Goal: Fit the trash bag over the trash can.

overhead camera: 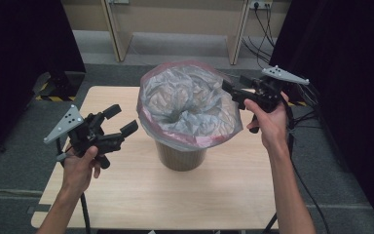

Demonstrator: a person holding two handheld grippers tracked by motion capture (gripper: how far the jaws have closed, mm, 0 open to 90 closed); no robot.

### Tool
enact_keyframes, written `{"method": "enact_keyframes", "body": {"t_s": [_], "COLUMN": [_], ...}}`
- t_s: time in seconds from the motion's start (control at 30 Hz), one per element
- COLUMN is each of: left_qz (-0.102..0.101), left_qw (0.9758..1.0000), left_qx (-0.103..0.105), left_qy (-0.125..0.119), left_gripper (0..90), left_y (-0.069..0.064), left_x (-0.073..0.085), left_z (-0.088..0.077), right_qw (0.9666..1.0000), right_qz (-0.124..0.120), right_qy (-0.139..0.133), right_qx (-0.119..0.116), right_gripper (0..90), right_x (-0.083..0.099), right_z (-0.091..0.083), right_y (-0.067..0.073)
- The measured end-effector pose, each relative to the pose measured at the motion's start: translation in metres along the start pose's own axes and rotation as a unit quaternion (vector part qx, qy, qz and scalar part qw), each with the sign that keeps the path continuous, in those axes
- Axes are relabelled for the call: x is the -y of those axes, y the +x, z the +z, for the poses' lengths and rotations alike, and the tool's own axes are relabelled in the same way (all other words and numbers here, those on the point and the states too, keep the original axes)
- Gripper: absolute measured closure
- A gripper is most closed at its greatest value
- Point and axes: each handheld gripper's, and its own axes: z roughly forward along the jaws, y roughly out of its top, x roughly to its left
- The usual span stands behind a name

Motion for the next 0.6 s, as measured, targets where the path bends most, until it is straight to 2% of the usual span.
{"method": "enact_keyframes", "body": {"t_s": [0.03,0.1,0.2,0.27,0.33,0.47,0.57,0.6], "left_qz": [0.007,0.028,0.024,0.027,0.029,0.043,0.030,0.027], "left_qw": [1.0000,0.9994,0.9996,0.9994,0.9994,0.9989,0.9994,0.9996], "left_qx": [-0.002,-0.018,-0.011,-0.021,-0.019,-0.021,-0.010,0.001], "left_qy": [-0.006,-0.004,0.006,0.002,-0.005,-0.003,0.010,0.013], "left_gripper": [13.5,13.5,13.7,14.0,14.1,14.6,17.4,23.6], "left_y": [-0.004,-0.011,-0.016,-0.017,-0.018,-0.024,-0.023,-0.022], "left_x": [-0.002,-0.005,-0.005,-0.004,-0.004,-0.002,0.001,0.004], "left_z": [0.001,0.005,0.012,0.015,0.016,0.019,0.026,0.028], "right_qw": [1.0000,0.9999,0.9995,0.9994,0.9993,0.9992,0.9992,0.9992], "right_qz": [-0.003,-0.015,-0.025,-0.029,-0.029,-0.029,-0.029,-0.029], "right_qy": [0.000,0.003,0.009,0.013,0.016,0.020,0.024,0.024], "right_qx": [0.001,0.004,0.014,0.018,0.017,0.016,0.016,0.016], "right_gripper": [26.7,27.8,28.0,28.3,28.4,28.4,28.4,28.4], "right_x": [-0.002,-0.006,-0.010,-0.011,-0.011,-0.009,-0.007,-0.007], "right_z": [0.001,0.005,0.011,0.014,0.017,0.020,0.023,0.023], "right_y": [0.001,0.003,0.005,0.006,0.006,0.005,0.004,0.004]}}
